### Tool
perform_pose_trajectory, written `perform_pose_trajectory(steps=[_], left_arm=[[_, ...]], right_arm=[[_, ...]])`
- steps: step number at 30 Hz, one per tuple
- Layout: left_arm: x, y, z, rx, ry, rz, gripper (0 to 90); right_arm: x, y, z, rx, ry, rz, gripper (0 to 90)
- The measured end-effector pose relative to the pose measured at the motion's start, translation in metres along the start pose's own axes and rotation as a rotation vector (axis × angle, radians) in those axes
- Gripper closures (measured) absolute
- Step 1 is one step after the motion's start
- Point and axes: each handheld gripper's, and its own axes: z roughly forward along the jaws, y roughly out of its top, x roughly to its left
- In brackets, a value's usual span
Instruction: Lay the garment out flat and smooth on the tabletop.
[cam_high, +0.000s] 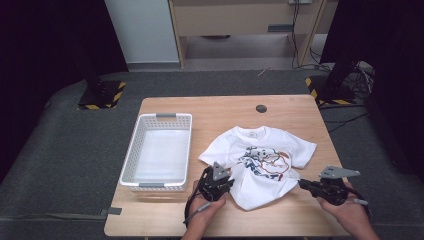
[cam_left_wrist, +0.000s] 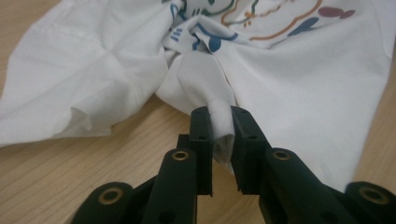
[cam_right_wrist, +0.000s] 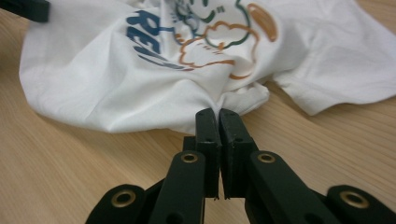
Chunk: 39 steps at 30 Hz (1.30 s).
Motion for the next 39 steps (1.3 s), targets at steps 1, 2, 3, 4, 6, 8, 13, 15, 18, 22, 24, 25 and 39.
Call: perform_pose_trajectory(steps=[1, 2, 3, 4, 6, 8, 13, 15, 18, 22, 24, 25, 39], left_arm=[[-0.001, 0.002, -0.004, -0.004, -0.005, -0.001, 79.6], [-0.002, 0.004, -0.007, -0.006, -0.010, 0.000, 79.6], [-0.004, 0.006, -0.009, -0.003, -0.015, 0.005, 79.6], [-0.006, 0.005, -0.008, 0.010, -0.025, 0.010, 79.6], [-0.010, 0.001, -0.003, 0.037, -0.029, 0.026, 79.5], [-0.012, -0.006, 0.005, 0.061, -0.041, 0.022, 79.5], [-0.017, -0.014, 0.018, 0.108, -0.054, 0.047, 79.4], [-0.018, -0.015, 0.018, 0.109, -0.047, 0.056, 79.4], [-0.015, -0.017, 0.018, 0.108, -0.044, 0.053, 79.3], [-0.013, -0.019, 0.020, 0.115, -0.045, 0.045, 79.3], [-0.013, -0.019, 0.021, 0.118, -0.043, 0.046, 79.2], [-0.013, -0.019, 0.021, 0.119, -0.043, 0.047, 79.1], [-0.013, -0.023, 0.025, 0.134, -0.047, 0.050, 78.1]], right_arm=[[-0.003, -0.001, -0.006, -0.002, -0.006, 0.006, 87.5], [-0.006, -0.002, -0.012, -0.003, -0.012, 0.011, 87.4], [-0.009, -0.003, -0.015, 0.000, -0.016, 0.019, 87.4], [-0.011, -0.004, -0.016, 0.012, -0.025, 0.019, 87.4], [-0.017, -0.006, -0.011, 0.042, -0.037, 0.021, 87.3], [-0.020, -0.004, -0.002, 0.053, -0.039, 0.033, 87.2], [-0.016, 0.011, 0.028, 0.054, -0.030, 0.036, 86.5], [-0.015, 0.017, 0.034, 0.043, -0.040, 0.042, 80.3], [-0.014, 0.021, 0.032, 0.005, -0.067, 0.054, 68.9], [-0.014, 0.009, 0.015, 0.012, -0.101, 0.038, 62.9], [-0.013, -0.001, 0.006, 0.017, -0.115, 0.037, 60.6], [-0.011, -0.005, 0.002, 0.017, -0.125, 0.034, 59.5], [0.016, -0.026, 0.014, 0.048, -0.048, 0.037, 48.5]])
